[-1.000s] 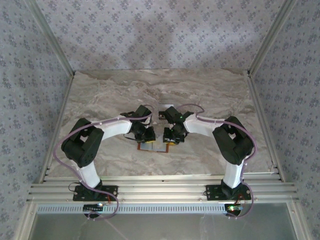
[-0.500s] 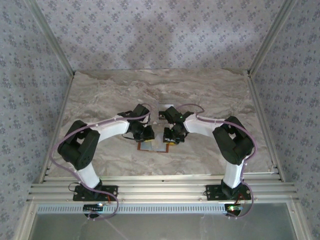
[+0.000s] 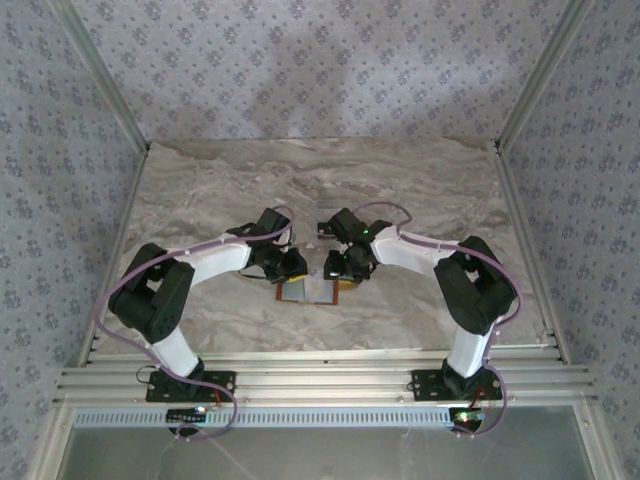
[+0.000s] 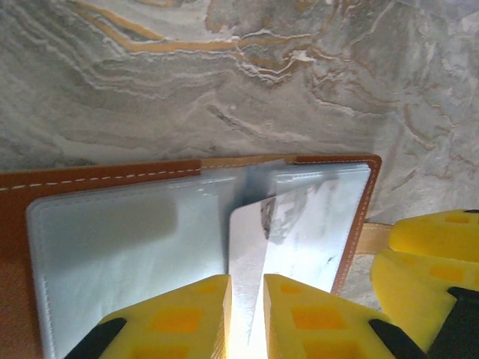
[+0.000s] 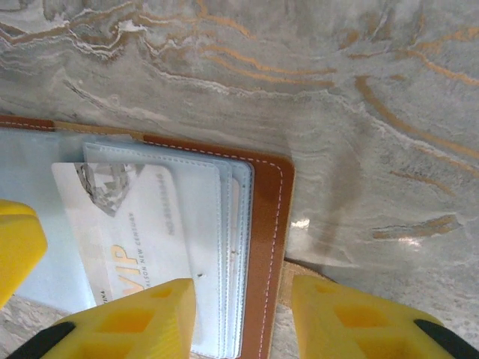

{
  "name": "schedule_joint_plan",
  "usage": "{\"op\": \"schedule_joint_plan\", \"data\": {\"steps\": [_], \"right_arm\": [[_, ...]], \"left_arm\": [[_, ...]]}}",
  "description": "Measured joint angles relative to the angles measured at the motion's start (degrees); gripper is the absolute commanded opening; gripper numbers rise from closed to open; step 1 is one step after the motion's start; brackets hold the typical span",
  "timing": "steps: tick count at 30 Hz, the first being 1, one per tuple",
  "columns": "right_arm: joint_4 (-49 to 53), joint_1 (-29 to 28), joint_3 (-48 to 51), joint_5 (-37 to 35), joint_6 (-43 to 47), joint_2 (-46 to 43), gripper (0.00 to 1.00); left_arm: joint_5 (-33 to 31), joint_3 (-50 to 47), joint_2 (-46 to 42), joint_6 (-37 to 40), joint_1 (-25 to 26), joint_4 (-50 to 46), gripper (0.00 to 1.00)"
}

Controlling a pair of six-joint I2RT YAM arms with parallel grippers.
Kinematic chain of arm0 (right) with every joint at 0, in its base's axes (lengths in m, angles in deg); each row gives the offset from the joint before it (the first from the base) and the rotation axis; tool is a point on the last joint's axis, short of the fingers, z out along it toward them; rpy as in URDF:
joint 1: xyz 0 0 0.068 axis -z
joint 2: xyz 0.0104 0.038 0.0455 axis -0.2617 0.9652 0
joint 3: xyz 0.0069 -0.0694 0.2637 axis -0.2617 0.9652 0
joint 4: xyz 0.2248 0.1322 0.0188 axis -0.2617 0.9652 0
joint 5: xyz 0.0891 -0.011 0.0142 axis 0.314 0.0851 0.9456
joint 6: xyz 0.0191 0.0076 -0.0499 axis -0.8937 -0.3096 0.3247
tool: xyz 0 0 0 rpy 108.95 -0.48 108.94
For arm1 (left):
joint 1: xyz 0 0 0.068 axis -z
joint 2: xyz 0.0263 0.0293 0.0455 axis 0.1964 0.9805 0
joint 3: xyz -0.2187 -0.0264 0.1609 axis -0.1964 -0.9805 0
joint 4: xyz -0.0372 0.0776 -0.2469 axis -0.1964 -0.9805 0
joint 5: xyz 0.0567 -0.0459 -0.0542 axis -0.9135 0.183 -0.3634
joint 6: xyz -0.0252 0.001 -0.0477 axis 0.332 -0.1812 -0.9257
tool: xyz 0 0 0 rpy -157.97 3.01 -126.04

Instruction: Take the credit cards out of the card holder

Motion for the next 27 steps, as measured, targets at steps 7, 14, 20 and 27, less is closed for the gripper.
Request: {"op": "schedule_joint_plan", "data": {"steps": [7,14,20,27], "right_arm": [[-0.07,-0.26,-0.57,0.07,0.15,2.21,0.42],[0.26,-0.37,-1.33,-0.02,0.57,4.13,0.35],[0.48,-0.35,-1.42,-0.02,0.76,4.26,0.31],[0.48,-0.35,-1.44,-0.02,0.79,4.31,0.30]], "left_arm": [[0.87,-0.02,0.00,-0.52,0.00,1.18,0.22],[1.20,-0.52,0.26,-0.94,0.00,2.43,0.23],[1.99,-1.03,1.68,-1.33,0.00,3.91,0.25],[1.99,-1.75,2.19,-1.38,-0.02,4.55,0.26]]}}
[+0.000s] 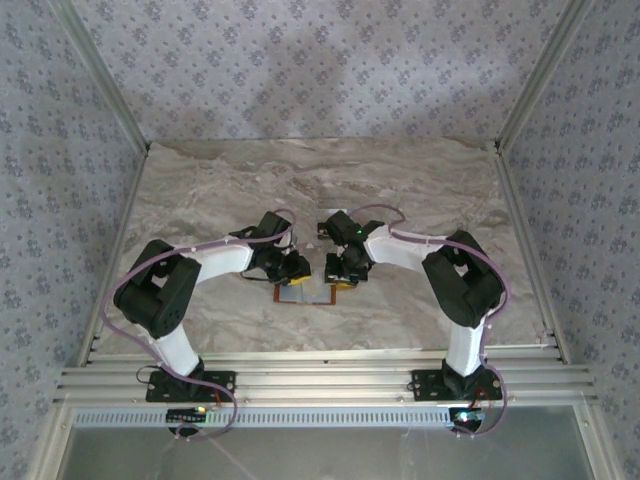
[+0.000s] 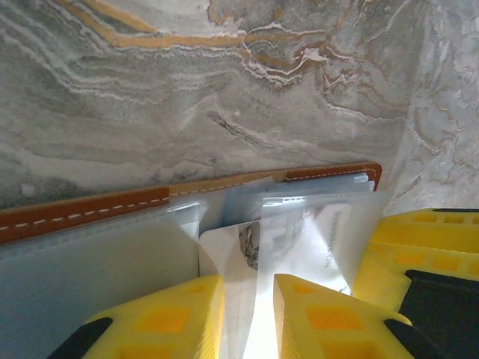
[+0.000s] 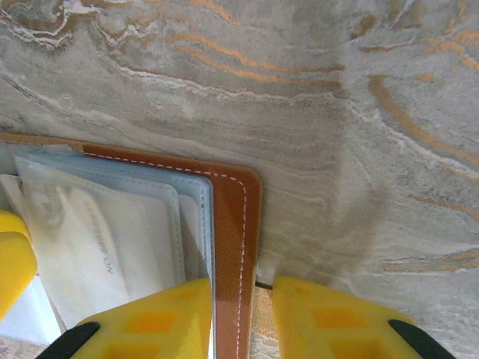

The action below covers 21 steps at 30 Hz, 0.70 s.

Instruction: Take the credit cards out of the card holder

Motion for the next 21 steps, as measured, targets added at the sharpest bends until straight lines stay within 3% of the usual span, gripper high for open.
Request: {"op": "schedule_joint_plan", "data": {"steps": [11,21], "right_arm": [[0.00,-0.02,0.00,0.00,0.00,0.00,0.30],[0.07,-0.22,-0.15,-0.02,-0.04,-0.33,0.36]], "left_arm": [[-1.42,-0.72,-3.58,-0.17,0.00,-0.61,0.28],[-1.77,-1.14,-3.54,-0.63,-0.02,-0.37,0.28]]}}
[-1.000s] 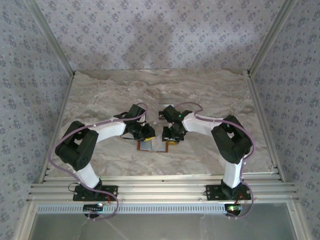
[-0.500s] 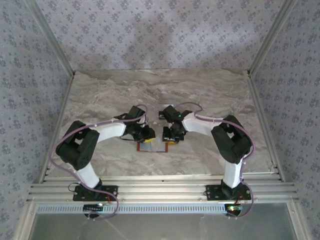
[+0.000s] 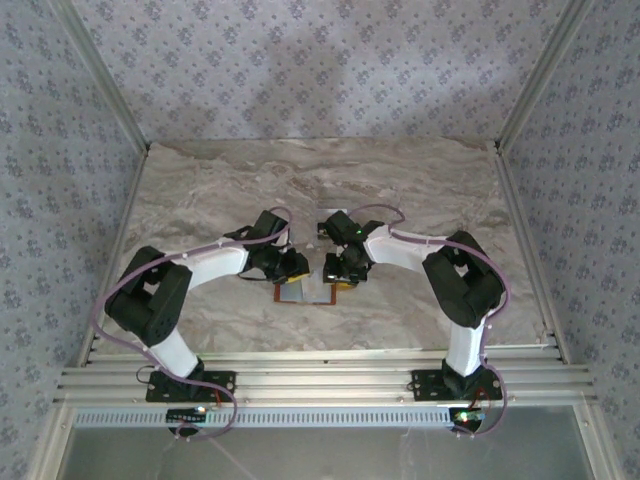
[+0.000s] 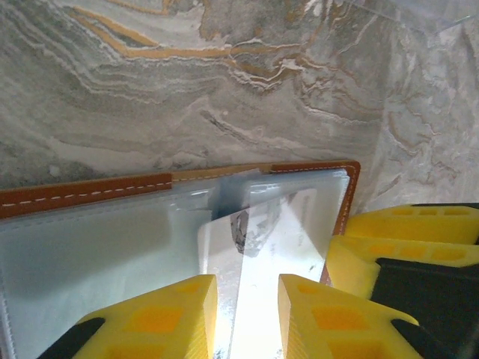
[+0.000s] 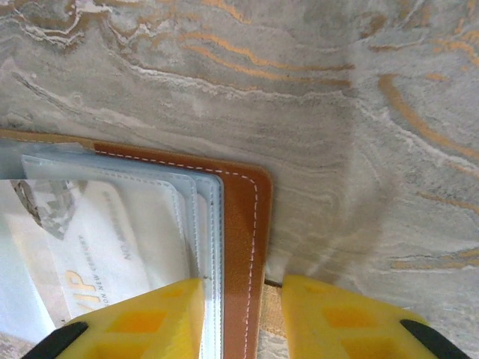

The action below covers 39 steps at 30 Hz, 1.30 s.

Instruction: Take the credit cards out of the card holder

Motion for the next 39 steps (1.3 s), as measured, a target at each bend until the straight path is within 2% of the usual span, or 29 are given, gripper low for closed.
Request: {"op": "schedule_joint_plan", "data": {"steps": [17,30,39], "right_arm": [[0.39,-1.20,-0.11,-0.44,-0.63,-0.22,0.48],[3.41,-1.68,-4.46,-2.36,-0.15,3.04,0.38],[4.42,-1.84,-5.18,-2.80,0.31,3.43,0.35]], "left_arm": [[0.20,-0.39,0.00,-0.39,0.00,0.00,0.28],[0.90,-1.07,0.02,-0.44,-0.79,0.15,0.28],[1.42,-1.62,1.70,-0.46,-1.51,0.81,0.28]]}}
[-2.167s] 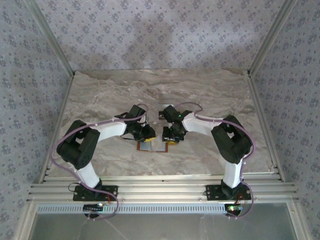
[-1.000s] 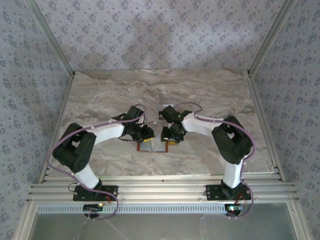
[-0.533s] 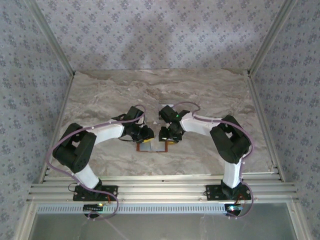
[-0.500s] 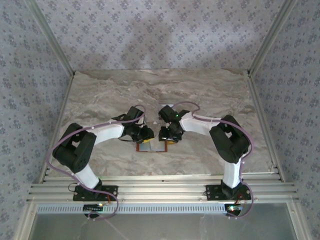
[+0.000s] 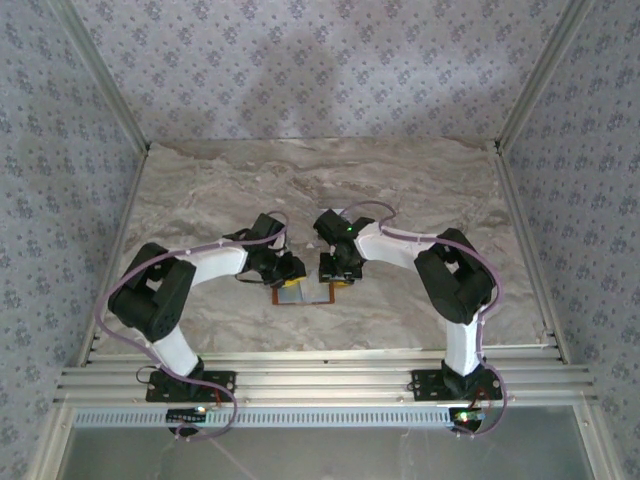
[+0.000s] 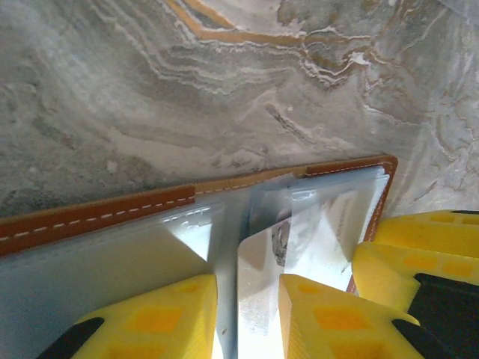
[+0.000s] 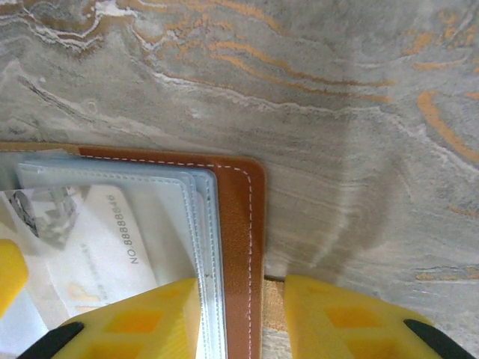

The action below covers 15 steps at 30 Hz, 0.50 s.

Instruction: Take the credit cards out of the card holder

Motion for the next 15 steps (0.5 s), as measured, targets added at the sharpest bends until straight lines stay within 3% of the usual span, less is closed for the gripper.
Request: {"op": "schedule_joint_plan", "data": {"steps": [15], "right_arm": [[0.68,0.02,-0.13,-0.11,0.39,0.07,0.34]], "left_arm": [[3.82,-0.96,2.16,-1.84,-0.44,5.49,0.15]]}}
